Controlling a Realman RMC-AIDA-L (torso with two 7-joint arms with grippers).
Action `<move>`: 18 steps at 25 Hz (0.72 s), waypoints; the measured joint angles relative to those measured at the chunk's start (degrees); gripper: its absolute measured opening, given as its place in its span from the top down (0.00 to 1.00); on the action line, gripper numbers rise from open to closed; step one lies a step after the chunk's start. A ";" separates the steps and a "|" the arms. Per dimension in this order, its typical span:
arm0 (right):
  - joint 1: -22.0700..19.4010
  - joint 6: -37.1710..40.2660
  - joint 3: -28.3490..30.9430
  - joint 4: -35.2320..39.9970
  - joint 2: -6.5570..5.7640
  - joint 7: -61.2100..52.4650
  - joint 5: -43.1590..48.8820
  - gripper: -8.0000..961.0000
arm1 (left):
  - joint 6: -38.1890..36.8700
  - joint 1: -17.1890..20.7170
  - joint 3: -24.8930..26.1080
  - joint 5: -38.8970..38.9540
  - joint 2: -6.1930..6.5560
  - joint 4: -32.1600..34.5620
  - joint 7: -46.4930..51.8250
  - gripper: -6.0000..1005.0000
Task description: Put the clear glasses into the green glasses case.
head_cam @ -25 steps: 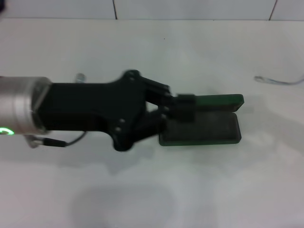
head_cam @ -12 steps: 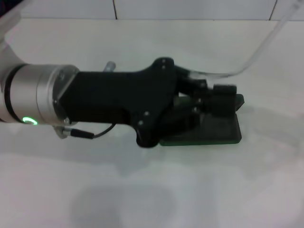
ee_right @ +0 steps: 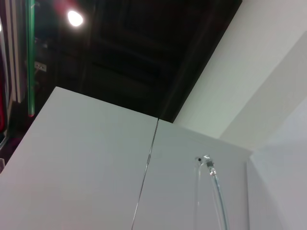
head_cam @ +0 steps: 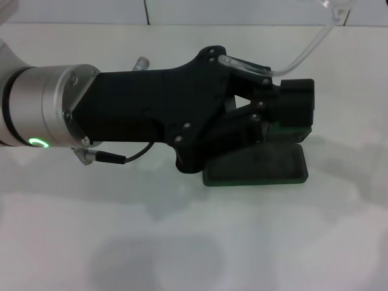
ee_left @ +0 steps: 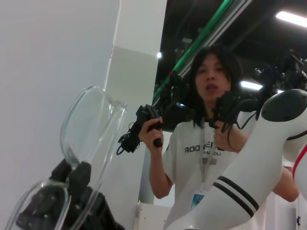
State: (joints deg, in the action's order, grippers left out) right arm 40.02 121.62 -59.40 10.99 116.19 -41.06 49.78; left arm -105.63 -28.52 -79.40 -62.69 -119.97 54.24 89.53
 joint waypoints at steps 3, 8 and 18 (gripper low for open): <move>-0.21 -0.41 -1.14 -0.01 0.00 0.01 0.00 0.92 | 0.04 -0.01 0.09 0.54 0.00 0.02 -0.33 0.91; -0.46 -0.87 -3.40 -0.01 0.00 0.03 0.03 0.92 | 0.08 -0.01 0.42 1.01 0.04 0.00 -0.73 0.91; -1.21 -0.69 -4.52 0.18 0.00 0.06 -0.17 0.92 | 0.17 0.36 0.69 1.65 0.18 -0.33 -1.50 0.91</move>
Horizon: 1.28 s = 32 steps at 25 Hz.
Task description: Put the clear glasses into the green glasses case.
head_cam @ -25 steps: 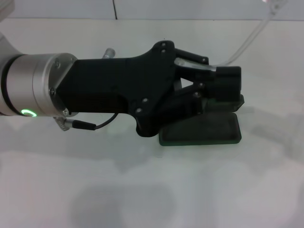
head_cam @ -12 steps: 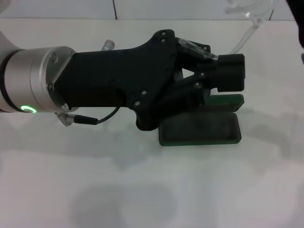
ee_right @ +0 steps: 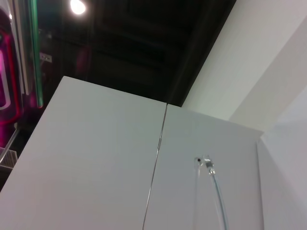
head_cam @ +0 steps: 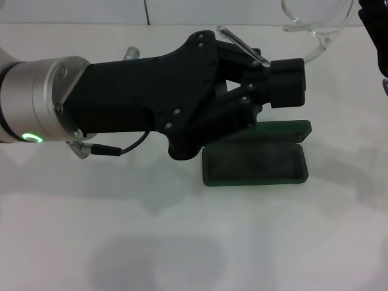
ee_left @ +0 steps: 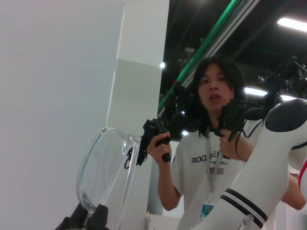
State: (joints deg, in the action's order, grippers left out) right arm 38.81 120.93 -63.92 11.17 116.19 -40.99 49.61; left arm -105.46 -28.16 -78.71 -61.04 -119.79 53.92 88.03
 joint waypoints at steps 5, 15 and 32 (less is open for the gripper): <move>-0.72 1.14 0.28 -0.63 0.00 0.75 -2.03 0.92 | 0.00 0.08 0.06 0.22 0.00 -0.03 0.00 0.91; -1.66 2.13 -0.01 -1.19 0.00 1.23 -4.60 0.92 | 0.00 0.14 0.06 0.23 0.00 -0.04 0.02 0.91; -0.95 1.48 -0.77 -1.43 0.00 1.41 -4.63 0.92 | -0.17 -0.49 -2.35 0.19 -0.08 0.26 0.02 0.91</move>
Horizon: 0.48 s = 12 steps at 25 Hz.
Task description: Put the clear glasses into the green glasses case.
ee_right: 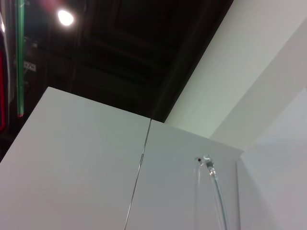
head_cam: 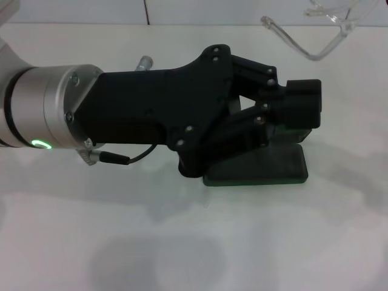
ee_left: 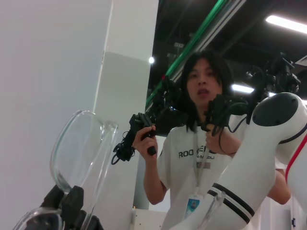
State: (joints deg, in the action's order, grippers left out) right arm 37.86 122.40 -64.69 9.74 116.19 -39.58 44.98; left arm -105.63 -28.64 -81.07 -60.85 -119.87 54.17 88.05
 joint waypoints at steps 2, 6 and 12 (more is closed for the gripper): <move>0.01 -0.16 -0.01 -0.01 0.00 0.02 0.26 0.92 | 0.01 -0.08 0.05 0.20 -0.01 0.04 -0.03 0.91; 0.04 -0.81 -1.43 -0.07 0.00 0.03 0.35 0.92 | 0.08 -0.43 0.19 0.53 -0.05 0.05 -0.05 0.91; 0.19 -1.56 -3.68 -0.09 0.00 0.03 0.36 0.92 | 0.21 -0.54 0.49 1.91 -0.01 -0.03 -0.43 0.91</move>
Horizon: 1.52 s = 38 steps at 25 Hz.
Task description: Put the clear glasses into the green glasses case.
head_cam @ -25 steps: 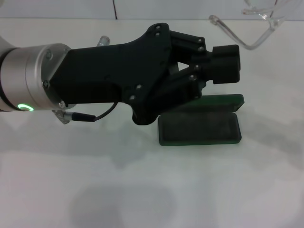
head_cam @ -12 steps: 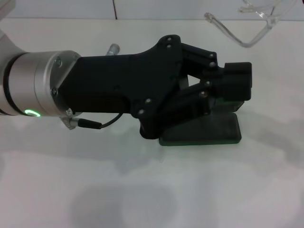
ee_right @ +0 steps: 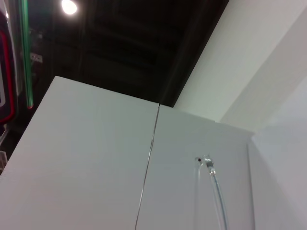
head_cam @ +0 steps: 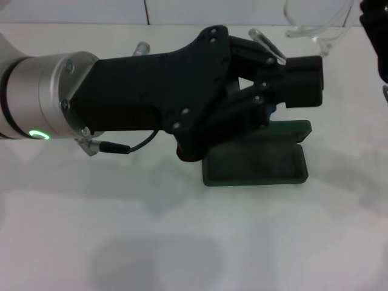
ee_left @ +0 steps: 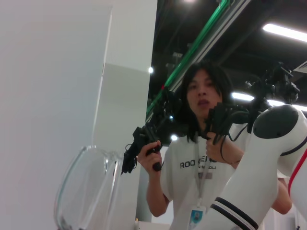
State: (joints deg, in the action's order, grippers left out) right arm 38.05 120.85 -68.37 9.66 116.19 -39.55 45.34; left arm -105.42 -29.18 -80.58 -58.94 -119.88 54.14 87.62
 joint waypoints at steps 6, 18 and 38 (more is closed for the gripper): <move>0.26 -1.68 -4.53 0.85 0.00 0.00 -0.13 0.92 | 0.07 0.00 0.37 0.72 -0.04 -0.16 -0.08 0.91; 1.18 -2.85 -12.49 3.66 0.00 0.00 -0.09 0.92 | 0.13 0.41 0.34 1.24 0.08 -0.26 -0.32 0.91; 0.82 -3.61 -14.42 5.20 0.00 0.04 -0.07 0.92 | 0.11 0.71 0.34 1.30 0.09 -0.35 -0.96 0.91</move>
State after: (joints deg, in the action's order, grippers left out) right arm 38.88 117.23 -82.78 14.86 116.19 -39.51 45.27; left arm -105.31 -28.47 -80.24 -57.65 -119.79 53.79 86.65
